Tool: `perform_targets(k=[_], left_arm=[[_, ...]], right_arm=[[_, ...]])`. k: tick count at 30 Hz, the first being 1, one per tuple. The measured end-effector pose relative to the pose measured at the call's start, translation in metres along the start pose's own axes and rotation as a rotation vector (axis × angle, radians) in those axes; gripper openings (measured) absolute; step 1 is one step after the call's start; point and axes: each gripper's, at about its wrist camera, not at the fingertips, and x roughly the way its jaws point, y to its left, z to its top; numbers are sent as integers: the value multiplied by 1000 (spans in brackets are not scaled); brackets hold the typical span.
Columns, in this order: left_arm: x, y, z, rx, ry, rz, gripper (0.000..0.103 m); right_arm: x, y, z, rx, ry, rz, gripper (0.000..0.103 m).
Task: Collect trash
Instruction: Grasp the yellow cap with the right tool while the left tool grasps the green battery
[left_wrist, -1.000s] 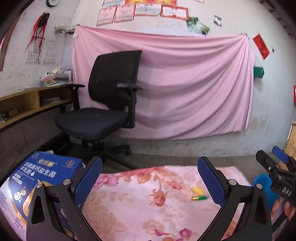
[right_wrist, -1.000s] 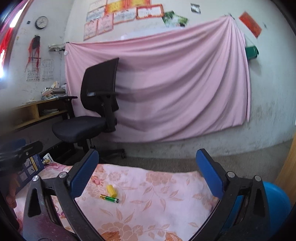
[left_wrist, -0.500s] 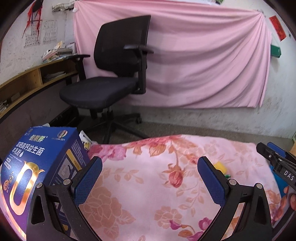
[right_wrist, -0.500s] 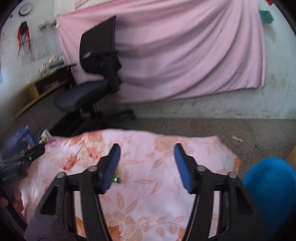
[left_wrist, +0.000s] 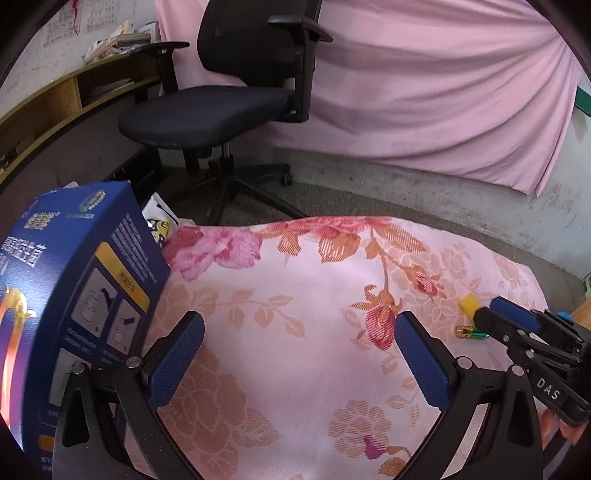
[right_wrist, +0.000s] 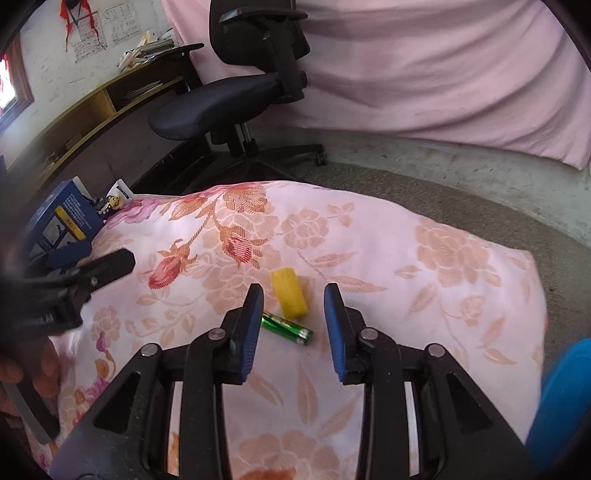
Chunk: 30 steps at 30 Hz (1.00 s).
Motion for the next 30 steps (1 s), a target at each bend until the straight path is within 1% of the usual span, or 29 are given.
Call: perform_targets(k=[2, 3, 4, 6, 11, 13, 16, 21, 26, 30], left_arm=[[2, 0, 0, -2, 11, -7, 101], [2, 0, 0, -2, 14, -10, 101], [3, 0, 0, -1, 19, -13, 101], [4, -2, 1, 3, 24, -15, 101], [5, -9, 3, 7, 33, -38, 101], [7, -13, 4, 20, 35, -60, 100], [7, -25, 2, 76, 35, -89, 100], [10, -46, -3, 172, 55, -172, 100], [15, -72, -10, 292, 78, -212, 100], [22, -89, -15, 328, 105, -236, 97]], right_arm=[[8, -2, 1, 12, 35, 1, 52], [11, -3, 2, 16, 44, -4, 47], [11, -5, 2, 22, 44, -5, 42], [9, -10, 1, 46, 35, 13, 37], [-4, -25, -1, 112, -8, 21, 37], [-10, -30, -4, 116, -14, -9, 37], [-20, -37, -11, 101, -9, -73, 37], [-32, -46, -21, 71, 4, -175, 37], [-44, -57, -27, 80, -6, -206, 37], [-49, -63, -29, 92, -19, -209, 37]])
